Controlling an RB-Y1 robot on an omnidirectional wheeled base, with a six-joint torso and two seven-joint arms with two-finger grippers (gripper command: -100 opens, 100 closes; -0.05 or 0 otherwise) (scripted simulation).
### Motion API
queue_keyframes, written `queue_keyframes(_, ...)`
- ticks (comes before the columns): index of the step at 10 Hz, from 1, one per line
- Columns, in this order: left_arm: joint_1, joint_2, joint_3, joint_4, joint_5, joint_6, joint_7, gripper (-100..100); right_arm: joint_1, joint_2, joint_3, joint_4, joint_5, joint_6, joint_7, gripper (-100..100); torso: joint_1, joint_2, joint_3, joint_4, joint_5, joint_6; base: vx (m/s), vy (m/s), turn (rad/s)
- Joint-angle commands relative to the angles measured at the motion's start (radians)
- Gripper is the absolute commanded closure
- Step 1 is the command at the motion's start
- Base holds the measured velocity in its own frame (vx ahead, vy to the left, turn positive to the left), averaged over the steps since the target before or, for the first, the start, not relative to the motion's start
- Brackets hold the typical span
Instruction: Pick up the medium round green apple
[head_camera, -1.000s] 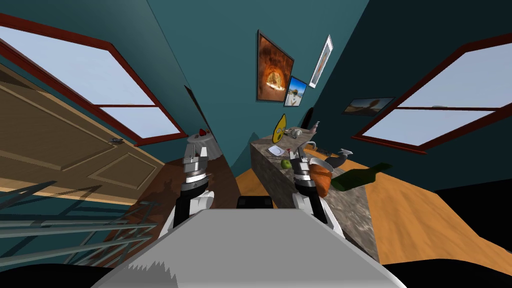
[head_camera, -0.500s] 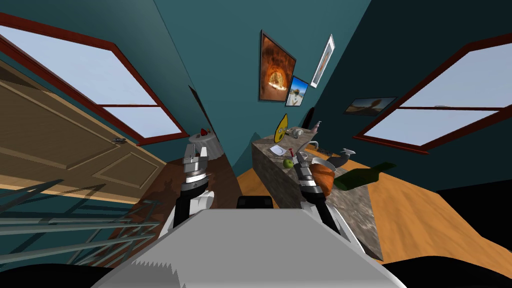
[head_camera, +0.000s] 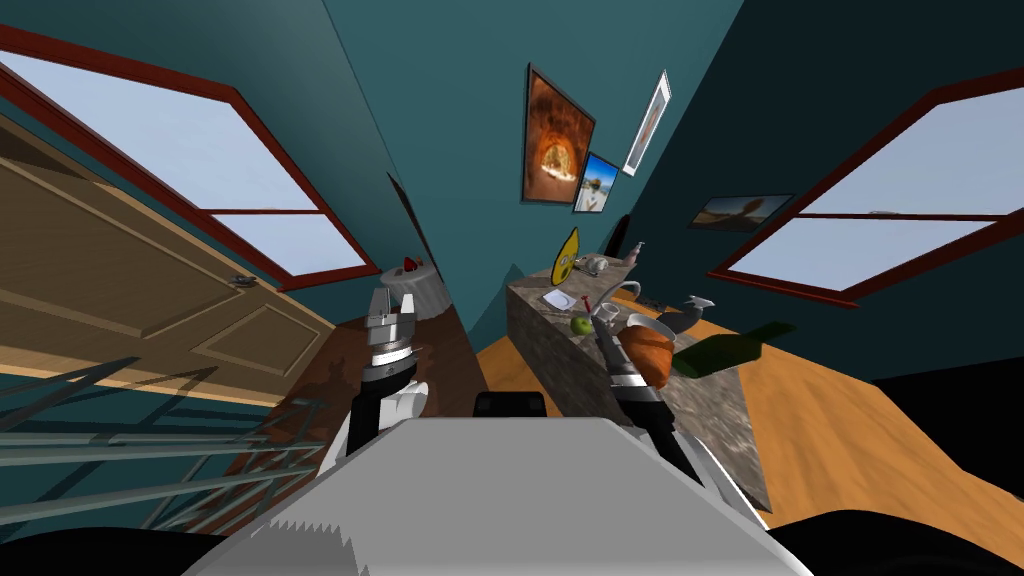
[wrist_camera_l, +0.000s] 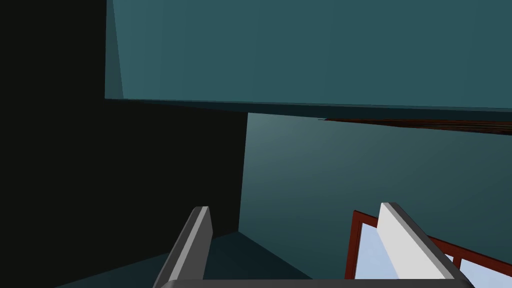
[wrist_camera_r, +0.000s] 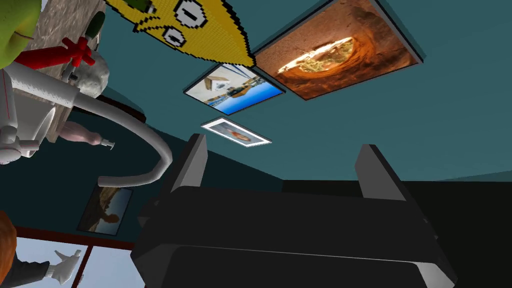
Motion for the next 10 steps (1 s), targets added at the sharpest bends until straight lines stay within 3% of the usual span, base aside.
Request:
queue_keyframes(1, 0.000, 0.000, 0.000, 0.000, 0.000, 0.000, 0.000, 0, 0.050, -0.019, -0.018, -0.007, 0.038, 0.016, 0.027, -100, 0.000, 0.000, 0.000, 0.000, 0.000, 0.000, -0.023, 0.058, 0.003)
queue_keyframes(4, 0.000, 0.000, 0.000, 0.000, 0.000, 0.000, 0.000, 0, 0.096, -0.037, -0.035, -0.015, 0.072, 0.032, 0.049, -100, -0.001, 0.000, 0.000, 0.000, 0.000, 0.000, -0.016, 0.039, 0.000)
queue_keyframes(6, 0.000, 0.000, 0.000, 0.000, 0.000, 0.000, 0.000, 0, 0.169, -0.072, -0.068, -0.030, 0.138, 0.064, 0.092, -100, -0.001, 0.000, 0.000, 0.000, 0.000, 0.000, -0.010, 0.060, 0.010)
queue_keyframes(10, 0.000, 0.000, 0.000, 0.000, 0.000, 0.000, 0.000, 0, 0.267, -0.108, -0.100, -0.042, 0.209, 0.096, 0.133, -100, 0.001, 0.000, 0.000, 0.000, 0.000, 0.000, -0.008, 0.061, 0.016)
